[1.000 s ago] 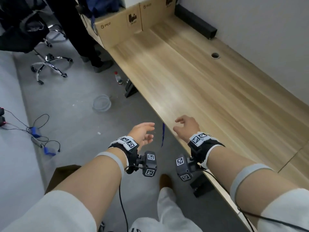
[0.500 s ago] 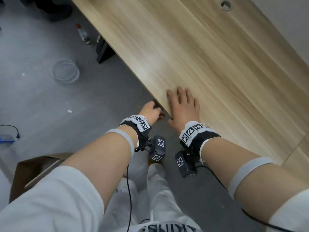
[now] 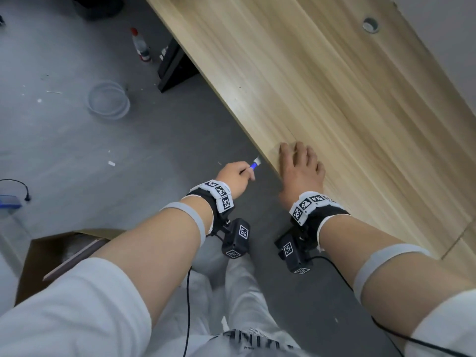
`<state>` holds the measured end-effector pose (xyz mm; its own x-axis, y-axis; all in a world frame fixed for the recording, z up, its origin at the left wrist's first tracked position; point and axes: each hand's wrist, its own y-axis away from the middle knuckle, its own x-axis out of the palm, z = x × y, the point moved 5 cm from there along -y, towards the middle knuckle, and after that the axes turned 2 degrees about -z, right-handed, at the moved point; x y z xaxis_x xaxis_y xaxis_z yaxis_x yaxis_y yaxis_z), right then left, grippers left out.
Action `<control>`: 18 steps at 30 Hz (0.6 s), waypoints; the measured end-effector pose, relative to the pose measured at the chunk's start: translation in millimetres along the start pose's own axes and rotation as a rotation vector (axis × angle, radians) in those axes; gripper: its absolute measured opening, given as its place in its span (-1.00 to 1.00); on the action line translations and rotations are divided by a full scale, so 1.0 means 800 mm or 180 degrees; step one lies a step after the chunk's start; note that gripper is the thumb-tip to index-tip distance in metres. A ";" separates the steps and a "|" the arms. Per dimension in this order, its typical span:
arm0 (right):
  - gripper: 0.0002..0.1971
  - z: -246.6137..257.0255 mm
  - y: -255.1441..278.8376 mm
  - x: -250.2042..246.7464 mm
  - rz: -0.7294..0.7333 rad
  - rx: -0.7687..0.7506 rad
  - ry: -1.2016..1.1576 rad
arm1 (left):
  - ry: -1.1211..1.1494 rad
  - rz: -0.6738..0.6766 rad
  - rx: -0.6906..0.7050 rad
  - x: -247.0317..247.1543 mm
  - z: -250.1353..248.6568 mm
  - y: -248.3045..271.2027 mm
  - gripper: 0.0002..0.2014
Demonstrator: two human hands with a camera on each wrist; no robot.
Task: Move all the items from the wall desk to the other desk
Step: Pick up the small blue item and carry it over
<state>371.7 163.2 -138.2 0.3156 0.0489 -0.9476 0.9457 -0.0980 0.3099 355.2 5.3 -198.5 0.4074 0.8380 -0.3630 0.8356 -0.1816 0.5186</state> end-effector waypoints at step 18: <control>-0.86 0.126 0.056 -0.106 -0.0074 -0.0867 -0.1811 | -0.0013 0.0379 0.0367 -0.148 -0.041 0.116 -0.83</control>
<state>379.7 54.8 -51.6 0.2748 -0.4959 -0.8238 0.9613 0.1568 0.2263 372.2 -93.9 -81.8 0.5072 0.8050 -0.3076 0.8180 -0.3373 0.4659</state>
